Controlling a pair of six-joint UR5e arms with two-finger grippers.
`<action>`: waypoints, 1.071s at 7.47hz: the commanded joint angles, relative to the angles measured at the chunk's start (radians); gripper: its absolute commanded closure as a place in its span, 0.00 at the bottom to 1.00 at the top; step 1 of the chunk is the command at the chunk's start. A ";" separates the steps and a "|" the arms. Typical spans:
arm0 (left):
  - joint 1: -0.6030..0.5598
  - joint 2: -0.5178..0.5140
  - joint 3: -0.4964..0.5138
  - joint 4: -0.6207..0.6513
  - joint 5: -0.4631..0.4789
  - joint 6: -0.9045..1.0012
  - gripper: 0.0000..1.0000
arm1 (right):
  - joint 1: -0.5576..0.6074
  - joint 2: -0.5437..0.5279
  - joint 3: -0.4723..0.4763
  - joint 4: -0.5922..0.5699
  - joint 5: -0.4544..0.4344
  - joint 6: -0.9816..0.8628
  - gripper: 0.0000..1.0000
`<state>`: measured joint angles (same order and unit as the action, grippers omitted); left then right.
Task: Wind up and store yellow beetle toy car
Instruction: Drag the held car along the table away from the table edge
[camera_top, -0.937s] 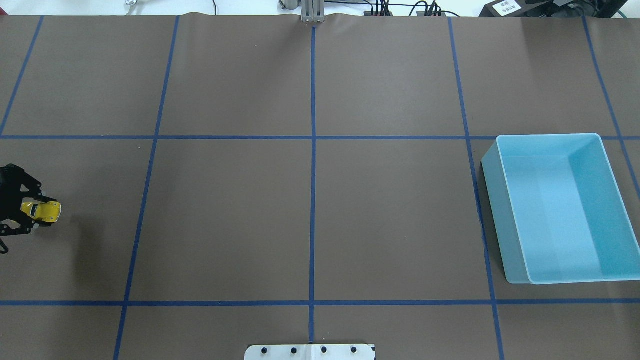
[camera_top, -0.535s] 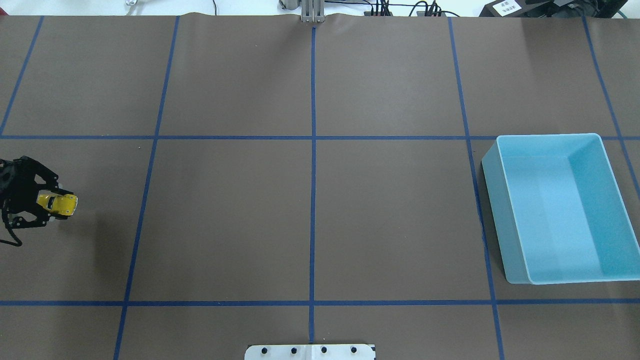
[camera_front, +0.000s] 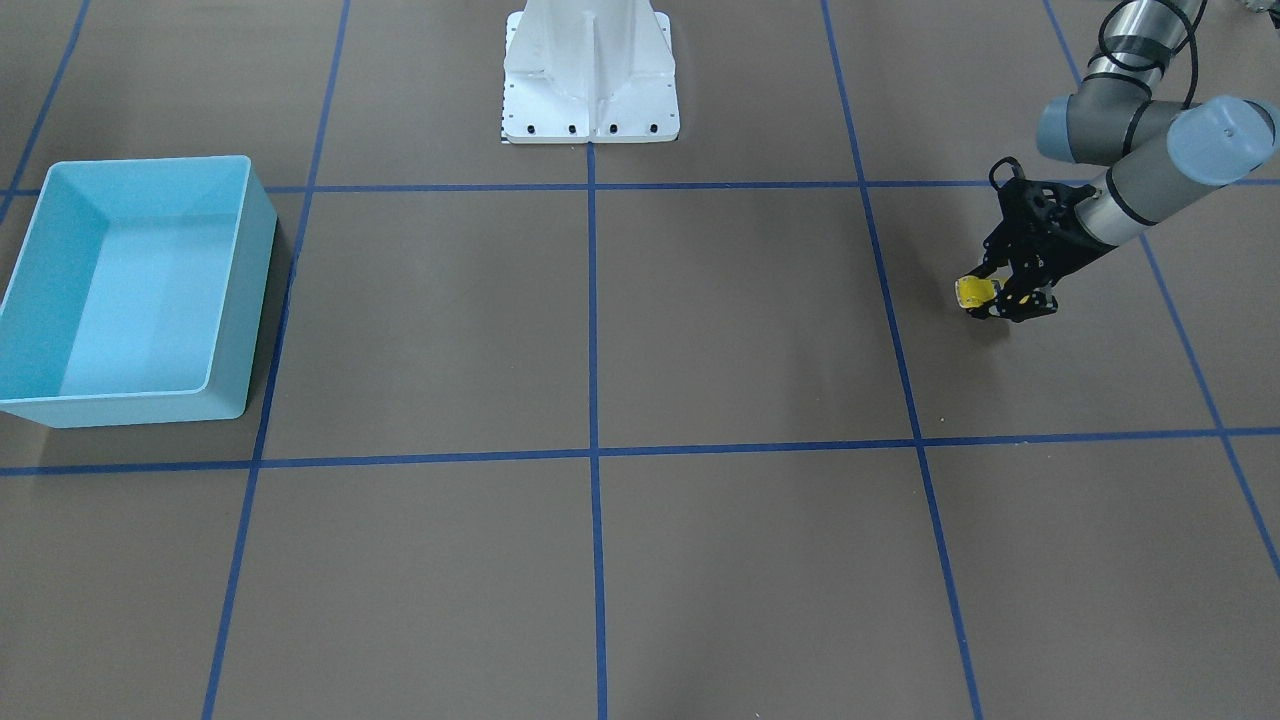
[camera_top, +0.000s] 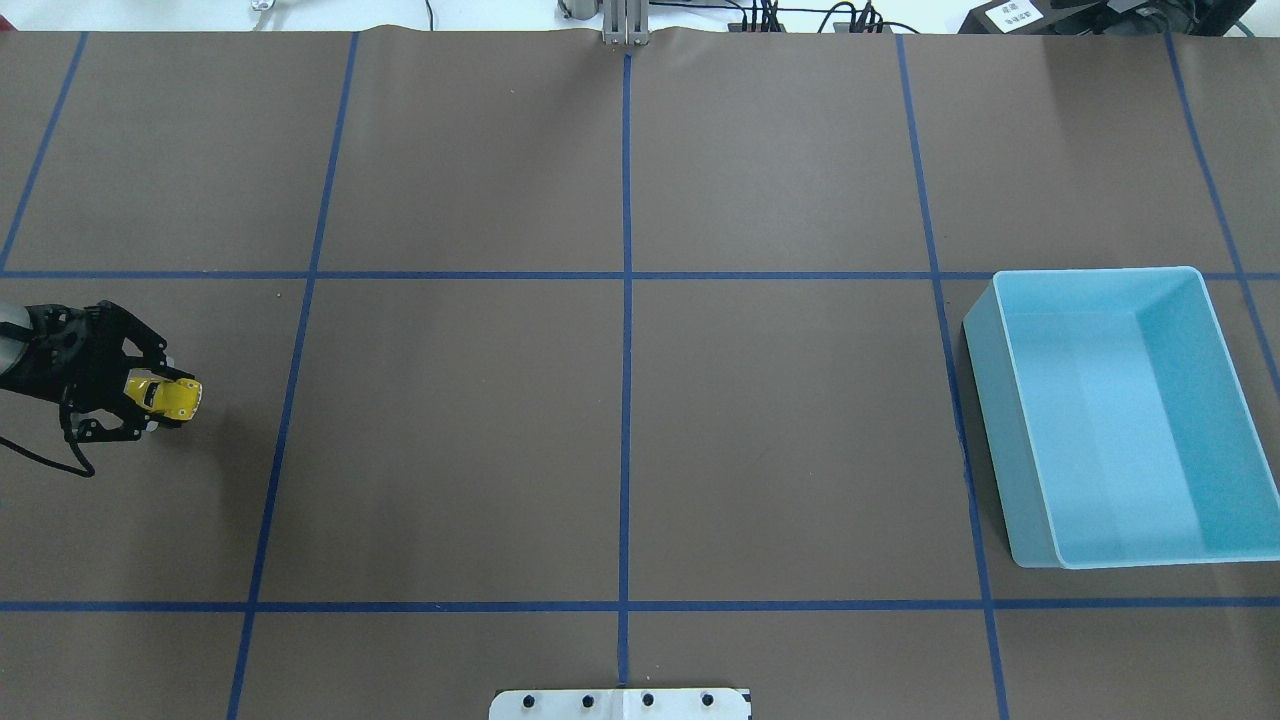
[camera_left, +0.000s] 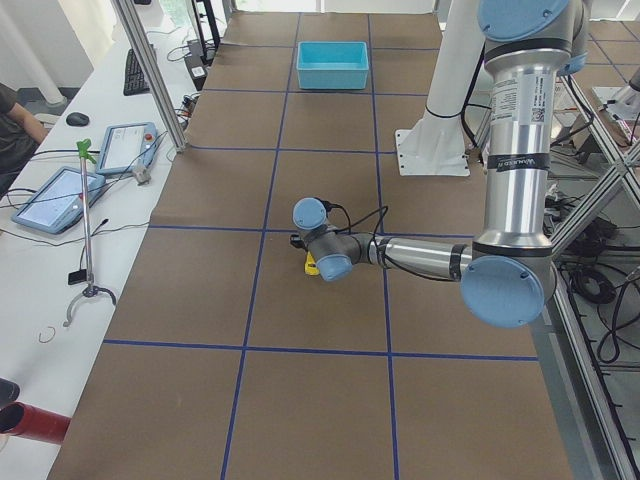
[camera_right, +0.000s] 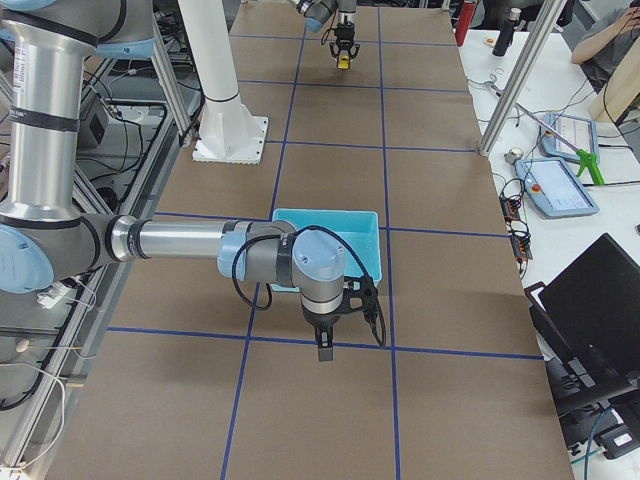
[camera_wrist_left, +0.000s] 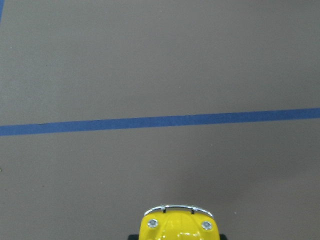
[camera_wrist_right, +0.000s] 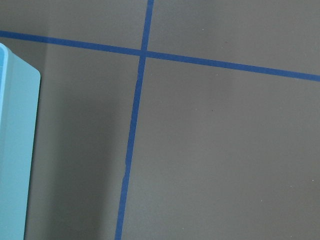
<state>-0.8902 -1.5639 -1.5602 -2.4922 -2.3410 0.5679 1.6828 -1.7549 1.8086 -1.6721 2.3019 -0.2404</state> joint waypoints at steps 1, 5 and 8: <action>0.005 -0.012 0.031 -0.002 -0.026 0.000 1.00 | 0.000 0.000 0.000 0.000 0.001 0.001 0.00; 0.004 -0.004 0.069 -0.010 -0.061 0.003 1.00 | 0.000 -0.003 0.000 0.000 0.002 0.001 0.00; -0.001 0.021 0.071 -0.033 -0.074 0.003 1.00 | 0.000 -0.003 0.000 0.000 0.002 0.001 0.00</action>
<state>-0.8893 -1.5567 -1.4901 -2.5101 -2.4128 0.5706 1.6828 -1.7579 1.8085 -1.6720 2.3040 -0.2393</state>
